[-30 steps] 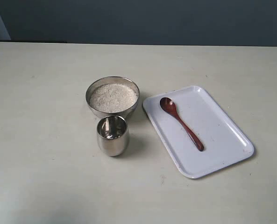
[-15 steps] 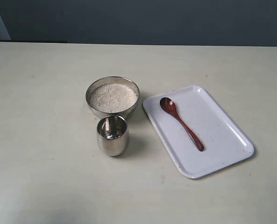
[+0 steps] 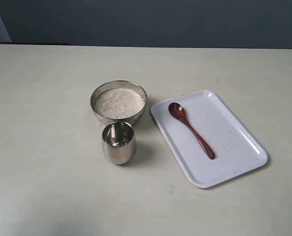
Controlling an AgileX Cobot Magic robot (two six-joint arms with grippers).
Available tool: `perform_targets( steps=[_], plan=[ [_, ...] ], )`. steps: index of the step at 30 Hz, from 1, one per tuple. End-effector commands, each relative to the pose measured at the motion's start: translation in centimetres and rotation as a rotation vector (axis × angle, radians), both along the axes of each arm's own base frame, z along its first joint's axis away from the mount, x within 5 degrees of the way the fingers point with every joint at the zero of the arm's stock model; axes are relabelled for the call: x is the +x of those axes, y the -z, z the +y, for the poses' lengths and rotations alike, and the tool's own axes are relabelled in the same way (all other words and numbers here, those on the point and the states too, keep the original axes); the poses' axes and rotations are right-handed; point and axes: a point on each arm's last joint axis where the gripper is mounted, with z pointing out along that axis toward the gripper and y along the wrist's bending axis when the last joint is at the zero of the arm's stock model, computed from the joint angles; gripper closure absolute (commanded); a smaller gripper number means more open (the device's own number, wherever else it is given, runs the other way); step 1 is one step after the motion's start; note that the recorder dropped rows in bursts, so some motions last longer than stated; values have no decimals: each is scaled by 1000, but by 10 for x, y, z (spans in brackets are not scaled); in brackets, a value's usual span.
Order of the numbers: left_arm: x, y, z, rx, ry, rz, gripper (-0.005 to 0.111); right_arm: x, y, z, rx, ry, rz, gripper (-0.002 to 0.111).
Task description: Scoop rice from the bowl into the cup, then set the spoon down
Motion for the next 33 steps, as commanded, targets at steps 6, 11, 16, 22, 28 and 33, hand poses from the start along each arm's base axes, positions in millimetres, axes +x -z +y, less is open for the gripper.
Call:
perform_targets(
  steps=[6,11,16,22,28,33],
  plan=[
    [0,-2,0,-4,4,-17,106,0,-1,0,-4,5,-16,108],
    [0,-2,0,-4,4,-17,106,0,-1,0,-4,5,-16,108],
    [0,-2,0,-4,4,-17,106,0,-1,0,-4,5,-16,108],
    [0,-2,0,-4,4,-17,106,0,-1,0,-4,5,-16,108],
    [0,-2,0,-4,4,-17,106,0,-1,0,-4,5,-16,108],
    [0,-2,0,-4,4,-17,106,0,-1,0,11,4,-18,108]
  ],
)
